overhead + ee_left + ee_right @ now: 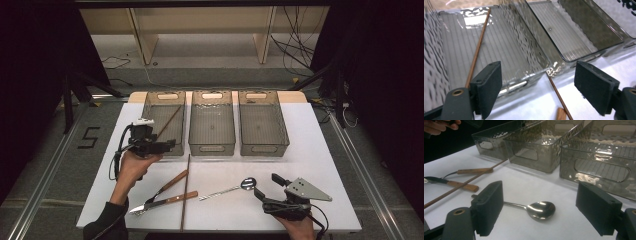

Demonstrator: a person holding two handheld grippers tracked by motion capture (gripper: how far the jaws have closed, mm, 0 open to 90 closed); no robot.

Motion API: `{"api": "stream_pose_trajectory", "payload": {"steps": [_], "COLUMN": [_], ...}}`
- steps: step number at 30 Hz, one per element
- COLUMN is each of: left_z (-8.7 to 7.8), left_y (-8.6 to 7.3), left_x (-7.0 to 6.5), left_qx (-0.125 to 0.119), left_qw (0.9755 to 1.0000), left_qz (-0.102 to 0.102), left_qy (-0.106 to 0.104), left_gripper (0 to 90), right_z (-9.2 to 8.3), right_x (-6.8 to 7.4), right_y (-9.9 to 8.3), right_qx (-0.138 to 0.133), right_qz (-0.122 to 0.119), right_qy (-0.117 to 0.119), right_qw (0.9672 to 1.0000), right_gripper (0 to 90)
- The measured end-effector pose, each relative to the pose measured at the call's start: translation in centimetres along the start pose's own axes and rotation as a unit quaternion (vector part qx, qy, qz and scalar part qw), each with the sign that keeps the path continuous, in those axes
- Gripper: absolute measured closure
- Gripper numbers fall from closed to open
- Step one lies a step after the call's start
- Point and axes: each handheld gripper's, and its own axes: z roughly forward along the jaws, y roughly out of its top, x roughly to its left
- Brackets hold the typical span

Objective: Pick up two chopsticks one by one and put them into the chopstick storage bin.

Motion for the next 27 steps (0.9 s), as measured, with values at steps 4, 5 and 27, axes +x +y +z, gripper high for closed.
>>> {"api": "stream_pose_trajectory", "payload": {"steps": [4,5,27], "left_z": [-0.1,-0.1,-0.6], "left_y": [-0.3,-0.4,-4.6], "left_x": [-0.2,-0.2,-4.5], "left_qx": [0.003,0.001,0.065], "left_qw": [0.9999,0.9999,0.9972], "left_qz": [0.005,0.004,0.035], "left_qy": [0.009,0.010,-0.011], "left_gripper": [22.0,22.1,23.3], "right_z": [0.0,0.0,0.0], "right_x": [0.1,0.1,0.2], "right_y": [0.0,0.0,0.0], "right_qx": [0.000,0.001,0.003], "right_qz": [-0.002,-0.002,-0.010], "right_qy": [0.000,0.000,-0.002], "right_qw": [1.0000,1.0000,0.9999], "right_gripper": [22.9,22.9,22.9]}}
